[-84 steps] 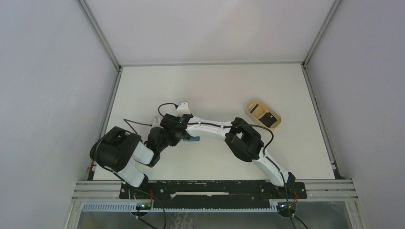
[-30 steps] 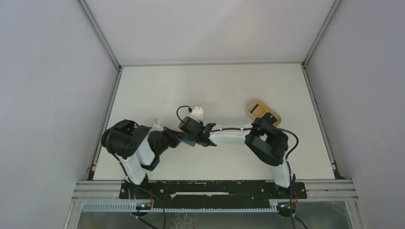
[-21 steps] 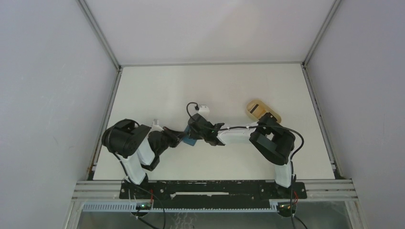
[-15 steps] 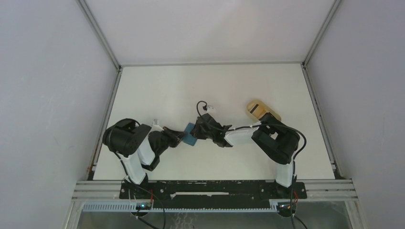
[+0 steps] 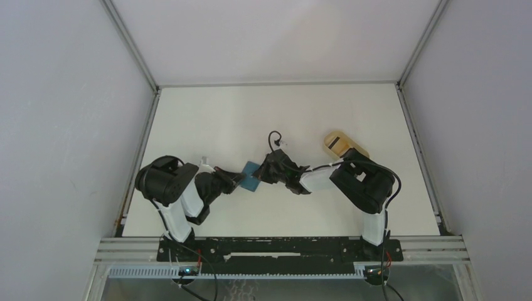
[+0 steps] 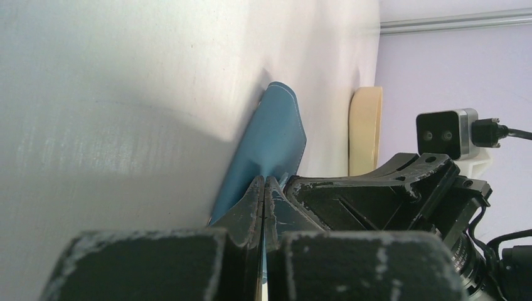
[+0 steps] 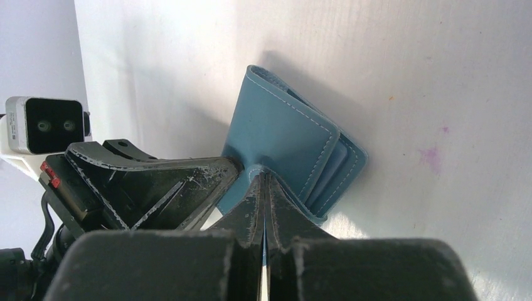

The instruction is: Take the credit cards out of the card holder

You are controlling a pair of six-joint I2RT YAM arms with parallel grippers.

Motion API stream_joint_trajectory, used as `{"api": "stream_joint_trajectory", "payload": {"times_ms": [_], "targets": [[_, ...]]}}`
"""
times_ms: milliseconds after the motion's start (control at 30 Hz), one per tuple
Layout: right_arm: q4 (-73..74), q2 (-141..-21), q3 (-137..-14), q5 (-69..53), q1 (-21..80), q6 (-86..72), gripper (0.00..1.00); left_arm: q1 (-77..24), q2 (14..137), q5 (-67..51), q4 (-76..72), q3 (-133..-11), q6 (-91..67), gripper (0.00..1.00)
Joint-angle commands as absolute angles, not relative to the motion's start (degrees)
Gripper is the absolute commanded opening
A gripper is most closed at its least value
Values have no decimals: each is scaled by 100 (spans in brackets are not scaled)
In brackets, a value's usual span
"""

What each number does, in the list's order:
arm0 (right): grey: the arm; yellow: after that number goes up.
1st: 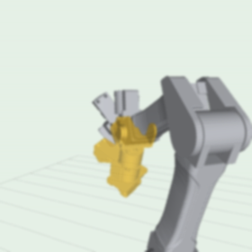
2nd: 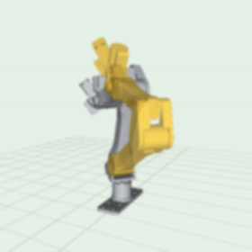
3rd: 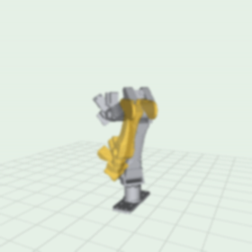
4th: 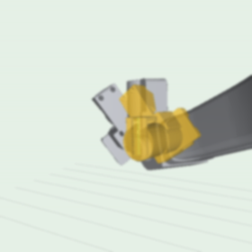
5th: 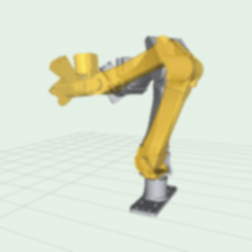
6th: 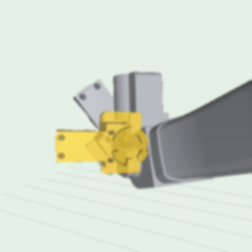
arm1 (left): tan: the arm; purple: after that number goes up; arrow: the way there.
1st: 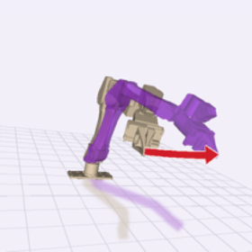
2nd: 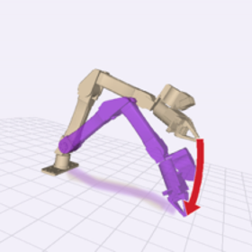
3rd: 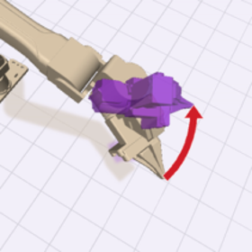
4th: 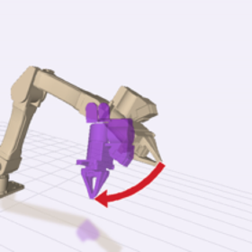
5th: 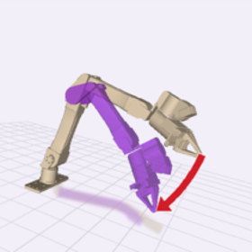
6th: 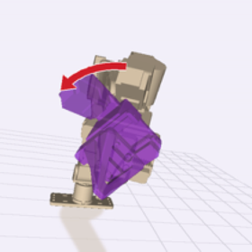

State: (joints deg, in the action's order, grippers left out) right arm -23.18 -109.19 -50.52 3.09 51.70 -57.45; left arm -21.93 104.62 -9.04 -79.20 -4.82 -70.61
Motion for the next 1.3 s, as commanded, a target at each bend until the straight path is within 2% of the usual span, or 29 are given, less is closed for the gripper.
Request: {"api": "stream_joint_trajectory", "payload": {"times_ms": [0, 267, 600, 767, 800, 1000, 1067, 1100, 1167, 1267], "targets": [[-2038, -11141, -5031, 210, 5177, -5893, 0, -2215, 10457, -994, -7523, -355, -6969, 0], [-998, -11111, -5491, 688, 5403, -5620, 0, -2219, 10537, -1004, -7515, -412, -6984, 0], [432, -11659, -6459, 1328, 5773, -5316, 0, -2215, 10558, -1012, -7506, -411, -6984, 0], [488, -11550, -6515, 1346, 5746, -5154, 0, -2208, 10543, -995, -7498, -402, -6994, 0], [453, -11441, -6516, 1345, 5695, -5045, 2, -2206, 10532, -993, -7485, -404, -6998, 0], [-223, -10163, -6420, 961, 5019, -3985, 37, -2197, 10298, -934, -7184, -500, -6970, 0], [-422, -9676, -6306, 719, 4790, -3616, 45, -2197, 10087, -922, -7120, -558, -6913, 0], [-505, -9431, -6231, 629, 4684, -3464, 52, -2197, 9931, -918, -6955, -633, -6852, 4], [-617, -8977, -6014, 444, 4573, -3181, 62, -2197, 9458, -888, -6325, -851, -6620, 20], [-584, -8440, -5662, 105, 4398, -2890, 67, -2197, 8291, -591, -4887, -1215, -6077, 44]]}}
